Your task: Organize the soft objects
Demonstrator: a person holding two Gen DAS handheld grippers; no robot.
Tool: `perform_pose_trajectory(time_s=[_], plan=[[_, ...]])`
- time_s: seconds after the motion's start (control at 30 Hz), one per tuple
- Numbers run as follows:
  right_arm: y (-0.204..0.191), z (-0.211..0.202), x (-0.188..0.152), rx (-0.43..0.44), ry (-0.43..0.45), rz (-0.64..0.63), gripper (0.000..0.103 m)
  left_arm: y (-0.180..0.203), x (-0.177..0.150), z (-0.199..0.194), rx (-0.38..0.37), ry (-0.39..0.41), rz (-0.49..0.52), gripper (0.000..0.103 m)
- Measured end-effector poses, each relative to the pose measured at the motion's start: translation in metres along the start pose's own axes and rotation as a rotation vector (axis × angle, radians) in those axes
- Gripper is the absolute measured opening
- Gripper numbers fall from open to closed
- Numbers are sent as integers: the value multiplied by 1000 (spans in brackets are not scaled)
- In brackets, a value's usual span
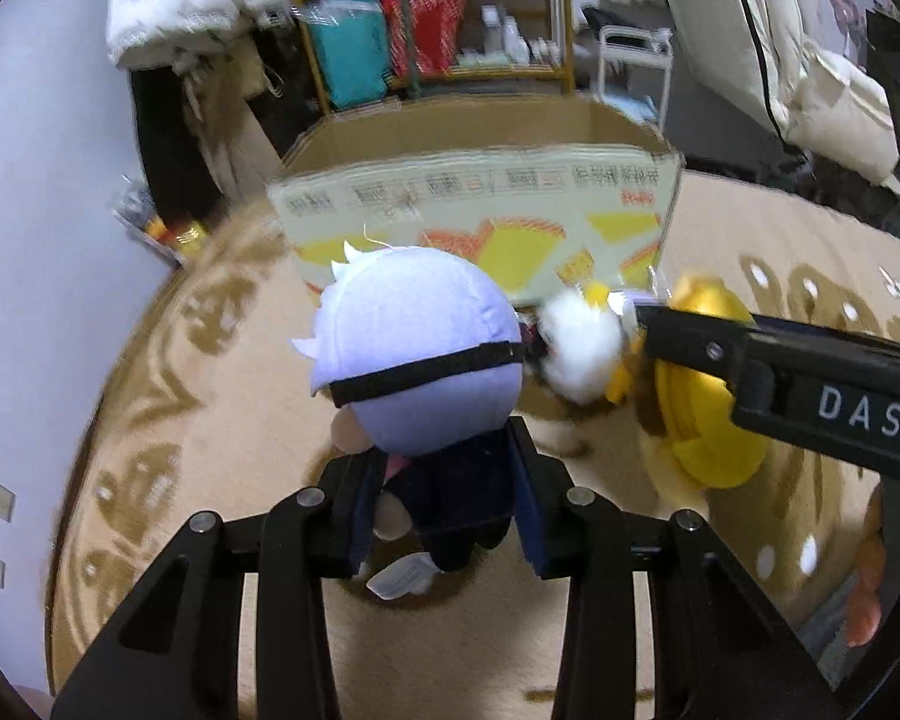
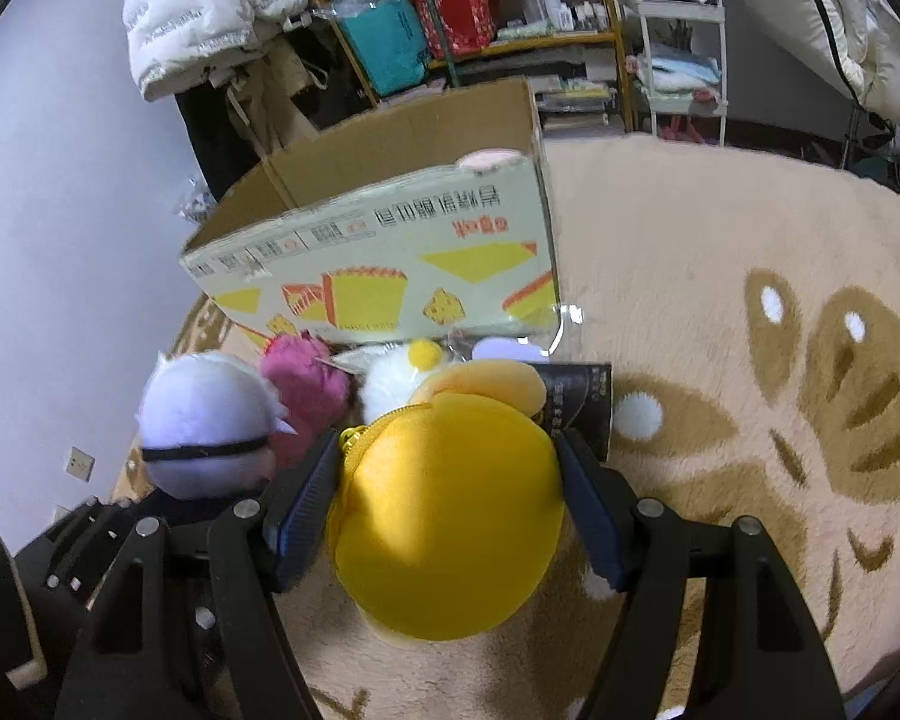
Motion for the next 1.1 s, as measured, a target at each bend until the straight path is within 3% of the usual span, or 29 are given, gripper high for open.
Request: perform_pose_trajectory(time_s=[0.17,0.6,1.1], plan=[[-2,-14,12,15,52,-19,76,-11,24,-22,17,116,-4,37],[-9,-47,58,4,195,-81,75,-23,77,-62,53,324,21,37],[-19,-67,133,-64,329,-231,75,-22,144,-67,50,450,22,37]])
Point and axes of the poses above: each gripper's, at about its wrist camera, not at the fingertips, and z roughly the way its jaws point, y to its right, x to its top, the point moved 10 cm from there along z, roughly the way its jaws point, and after that the axes turned 15 degrees about -z, right-handed, at the moved point
